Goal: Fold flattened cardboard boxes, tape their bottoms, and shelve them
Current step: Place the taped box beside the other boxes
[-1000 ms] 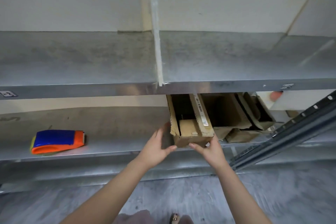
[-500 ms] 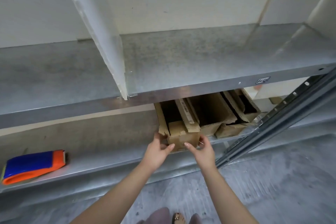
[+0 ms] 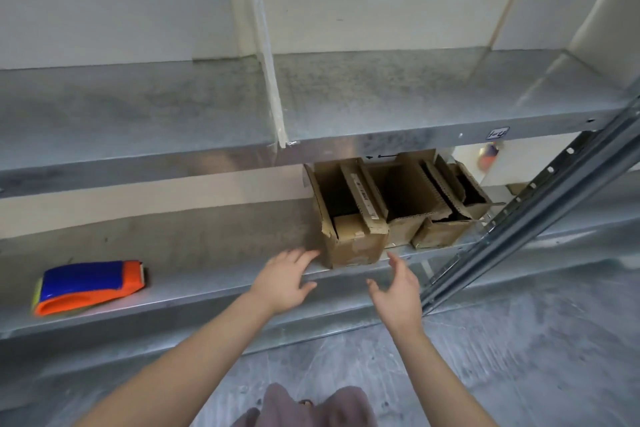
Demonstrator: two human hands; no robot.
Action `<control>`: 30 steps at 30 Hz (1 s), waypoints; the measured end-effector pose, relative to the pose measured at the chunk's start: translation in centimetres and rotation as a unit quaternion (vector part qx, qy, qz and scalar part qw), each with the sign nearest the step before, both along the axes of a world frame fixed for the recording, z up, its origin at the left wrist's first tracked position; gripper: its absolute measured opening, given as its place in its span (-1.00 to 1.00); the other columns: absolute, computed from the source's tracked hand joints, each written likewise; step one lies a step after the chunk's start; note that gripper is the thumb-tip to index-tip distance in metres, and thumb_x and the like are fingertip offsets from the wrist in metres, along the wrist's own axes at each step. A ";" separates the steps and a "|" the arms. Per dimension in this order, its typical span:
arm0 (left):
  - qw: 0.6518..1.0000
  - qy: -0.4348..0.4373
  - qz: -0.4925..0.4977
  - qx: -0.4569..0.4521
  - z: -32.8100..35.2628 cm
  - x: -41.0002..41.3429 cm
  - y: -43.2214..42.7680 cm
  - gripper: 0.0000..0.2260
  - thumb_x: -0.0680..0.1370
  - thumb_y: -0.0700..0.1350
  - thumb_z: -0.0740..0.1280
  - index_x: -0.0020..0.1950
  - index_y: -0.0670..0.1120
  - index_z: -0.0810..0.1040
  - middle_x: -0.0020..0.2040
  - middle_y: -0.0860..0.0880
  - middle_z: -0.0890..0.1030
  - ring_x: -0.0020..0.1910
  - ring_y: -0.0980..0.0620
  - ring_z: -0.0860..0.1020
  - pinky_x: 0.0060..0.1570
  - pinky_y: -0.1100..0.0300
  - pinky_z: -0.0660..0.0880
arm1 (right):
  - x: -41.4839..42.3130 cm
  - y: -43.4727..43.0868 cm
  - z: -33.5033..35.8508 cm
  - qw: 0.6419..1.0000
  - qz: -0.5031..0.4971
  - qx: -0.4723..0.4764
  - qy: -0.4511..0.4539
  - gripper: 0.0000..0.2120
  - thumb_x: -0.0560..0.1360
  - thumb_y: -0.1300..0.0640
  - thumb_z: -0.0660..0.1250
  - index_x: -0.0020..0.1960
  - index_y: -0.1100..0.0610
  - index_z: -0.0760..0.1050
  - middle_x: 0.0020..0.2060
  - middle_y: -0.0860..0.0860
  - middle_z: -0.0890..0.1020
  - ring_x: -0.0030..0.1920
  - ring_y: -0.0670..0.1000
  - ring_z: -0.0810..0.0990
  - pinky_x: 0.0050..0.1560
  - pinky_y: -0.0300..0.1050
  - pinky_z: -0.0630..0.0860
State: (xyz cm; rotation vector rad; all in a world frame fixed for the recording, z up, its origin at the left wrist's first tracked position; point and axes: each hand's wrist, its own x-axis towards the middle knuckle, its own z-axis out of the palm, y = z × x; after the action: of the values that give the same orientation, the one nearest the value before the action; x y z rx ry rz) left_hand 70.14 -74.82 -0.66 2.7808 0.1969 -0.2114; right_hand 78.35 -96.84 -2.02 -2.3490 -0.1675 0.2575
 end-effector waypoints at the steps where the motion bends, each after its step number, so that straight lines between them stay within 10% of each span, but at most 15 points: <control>1: 0.999 -0.008 -0.014 0.039 0.3 -0.8 0.0 -0.45 0.58 0.12 0.22 0.54 0.04 0.16 0.48 -0.05 0.30 0.45 -0.10 0.26 0.44 0.06 0.14 | -0.5 -0.2 0.5 0.999 0.028 -0.023 -0.029 -0.45 0.49 0.00 0.38 0.44 -0.02 0.30 0.36 -0.03 0.43 0.43 0.03 0.29 0.37 0.02 0.35; 8: 0.988 -0.054 -0.041 0.140 3.5 -8.5 -0.7 -0.47 0.38 0.03 0.48 0.32 -0.06 0.50 0.25 -0.13 0.55 0.25 -0.20 0.51 0.26 -0.05 0.42 | -5.6 1.3 3.3 0.948 0.237 -0.146 -0.154 -0.55 0.55 -0.10 0.22 0.41 -0.02 0.36 0.38 -0.03 0.41 0.46 0.05 0.23 0.42 0.03 0.29; 15: 0.989 -0.025 0.074 0.124 5.8 -19.8 1.2 -0.48 0.58 0.04 0.24 0.52 0.03 0.20 0.48 -0.03 0.28 0.44 -0.06 0.27 0.37 0.09 0.18 | -15.6 7.4 5.4 0.912 0.342 -0.164 -0.157 -0.50 0.52 -0.18 0.22 0.41 -0.07 0.33 0.33 -0.06 0.43 0.37 0.03 0.33 0.28 0.01 0.40; 30: 0.958 -0.026 0.239 0.155 8.6 -48.7 24.3 -0.48 0.56 0.08 0.26 0.50 0.04 0.25 0.44 -0.01 0.34 0.44 -0.05 0.27 0.38 0.07 0.19 | -40.9 34.5 6.7 0.865 0.468 -0.082 -0.163 -0.50 0.51 -0.18 0.25 0.40 -0.06 0.34 0.34 -0.05 0.44 0.37 0.05 0.32 0.29 -0.01 0.40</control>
State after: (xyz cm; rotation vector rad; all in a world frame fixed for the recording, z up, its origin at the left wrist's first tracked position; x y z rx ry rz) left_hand 21.43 -50.51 7.93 2.9273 0.9471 0.0198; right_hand 37.42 -62.31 4.70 -2.2743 -1.5151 0.3342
